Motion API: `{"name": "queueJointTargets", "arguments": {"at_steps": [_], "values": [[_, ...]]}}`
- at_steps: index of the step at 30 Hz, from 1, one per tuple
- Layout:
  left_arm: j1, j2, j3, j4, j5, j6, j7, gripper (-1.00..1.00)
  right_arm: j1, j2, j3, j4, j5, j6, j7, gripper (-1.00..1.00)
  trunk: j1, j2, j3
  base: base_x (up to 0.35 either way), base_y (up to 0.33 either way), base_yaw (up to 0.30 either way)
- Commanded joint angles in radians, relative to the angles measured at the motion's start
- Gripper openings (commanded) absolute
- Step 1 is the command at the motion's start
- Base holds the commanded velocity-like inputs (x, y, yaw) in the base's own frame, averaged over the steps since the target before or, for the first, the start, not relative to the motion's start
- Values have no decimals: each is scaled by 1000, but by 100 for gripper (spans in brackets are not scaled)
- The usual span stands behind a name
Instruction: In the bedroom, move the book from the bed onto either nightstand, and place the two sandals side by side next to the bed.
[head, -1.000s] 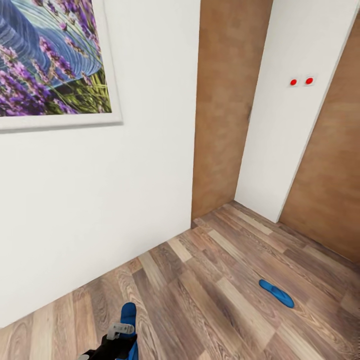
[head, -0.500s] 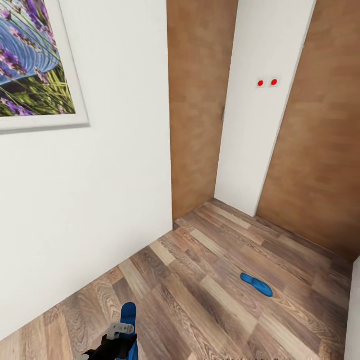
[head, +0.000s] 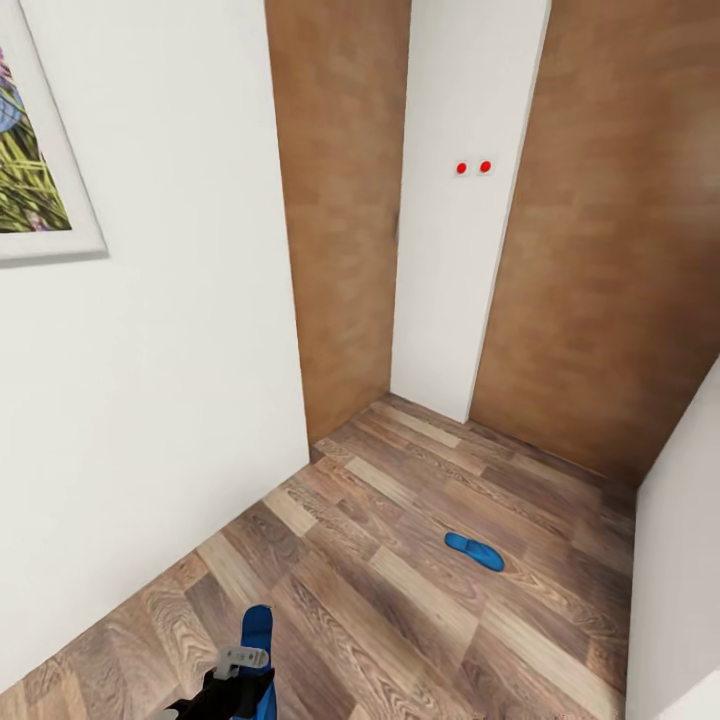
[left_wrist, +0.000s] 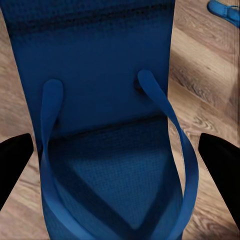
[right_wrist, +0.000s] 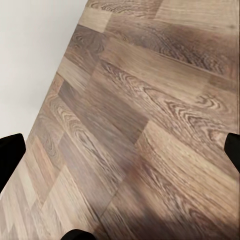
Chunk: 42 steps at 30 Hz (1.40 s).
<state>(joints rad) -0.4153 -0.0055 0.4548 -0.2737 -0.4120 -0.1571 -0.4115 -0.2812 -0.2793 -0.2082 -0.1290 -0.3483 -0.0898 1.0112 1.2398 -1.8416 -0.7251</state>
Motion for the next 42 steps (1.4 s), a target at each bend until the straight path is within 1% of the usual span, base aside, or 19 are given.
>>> {"name": "queueJointTargets", "arguments": {"at_steps": [1, 12, 20, 34, 42], "values": [[0, -1, 8, -1, -10, -4, -4, -100, -1, 0, -5, 2, 6, -7, 3, 100, 0, 0, -1, 0, 0, -282], [0, -1, 8, -1, -10, -5, -4, -100, -1, 0, -5, 2, 6, -7, 3, 100, 0, 0, -1, 12, 0, -282], [0, -1, 8, -1, -10, -4, -4, -100, -1, 0, -5, 2, 6, -7, 3, 100, 0, 0, -1, 255, 0, -264], [0, -1, 8, -1, -10, -4, -4, -100, -1, 0, -5, 2, 6, -8, 0, 100, 0, 0, -1, 306, 0, -22], [0, -1, 9, -1, -10, -5, -4, -100, -1, 0, -4, 2, 6, -8, 3, 100, 0, 0, -1, 47, 0, -53]]}}
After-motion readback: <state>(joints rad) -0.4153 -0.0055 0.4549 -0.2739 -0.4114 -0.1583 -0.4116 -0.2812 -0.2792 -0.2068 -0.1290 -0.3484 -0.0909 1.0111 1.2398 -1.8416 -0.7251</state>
